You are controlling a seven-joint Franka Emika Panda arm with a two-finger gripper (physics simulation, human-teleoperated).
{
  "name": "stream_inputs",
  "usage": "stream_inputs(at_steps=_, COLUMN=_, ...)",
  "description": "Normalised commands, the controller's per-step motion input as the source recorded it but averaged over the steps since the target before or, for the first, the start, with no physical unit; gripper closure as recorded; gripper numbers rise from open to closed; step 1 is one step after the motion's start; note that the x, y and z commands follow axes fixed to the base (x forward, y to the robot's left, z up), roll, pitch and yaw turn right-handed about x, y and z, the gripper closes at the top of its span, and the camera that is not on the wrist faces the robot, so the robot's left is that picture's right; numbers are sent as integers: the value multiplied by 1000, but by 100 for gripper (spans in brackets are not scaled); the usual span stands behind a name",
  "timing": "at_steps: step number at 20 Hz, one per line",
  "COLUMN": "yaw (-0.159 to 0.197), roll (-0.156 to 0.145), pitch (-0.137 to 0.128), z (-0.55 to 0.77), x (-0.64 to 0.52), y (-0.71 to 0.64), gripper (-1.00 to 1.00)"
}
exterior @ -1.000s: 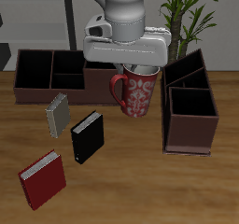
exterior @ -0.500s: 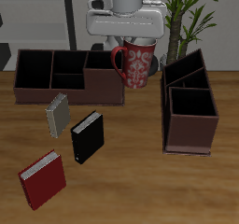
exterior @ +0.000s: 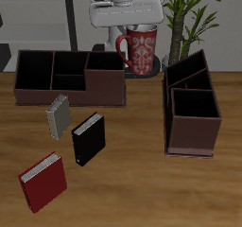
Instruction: Place the red mug into the back desk caddy's right compartment and place the black book into the left desk caddy's right compartment
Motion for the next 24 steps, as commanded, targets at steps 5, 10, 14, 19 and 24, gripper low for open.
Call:
stream_inputs(at_steps=5, yaw=0, roll=6, pitch=-27, z=37, x=-467, y=-118, gripper=100)
stream_inputs(at_steps=10, yaw=0, roll=3, pitch=-60, z=7, x=-535, y=-83, gripper=100)
stream_inputs(at_steps=14, yaw=-28, roll=9, pitch=-62, z=-60, x=-503, y=-94, gripper=100)
stream_inputs(at_steps=19, yaw=-38, roll=21, pitch=-36, z=-24, x=-406, y=-176, gripper=100)
stream_inputs(at_steps=24, yaw=-14, roll=-2, pitch=-27, z=-26, x=-354, y=-267, gripper=100)
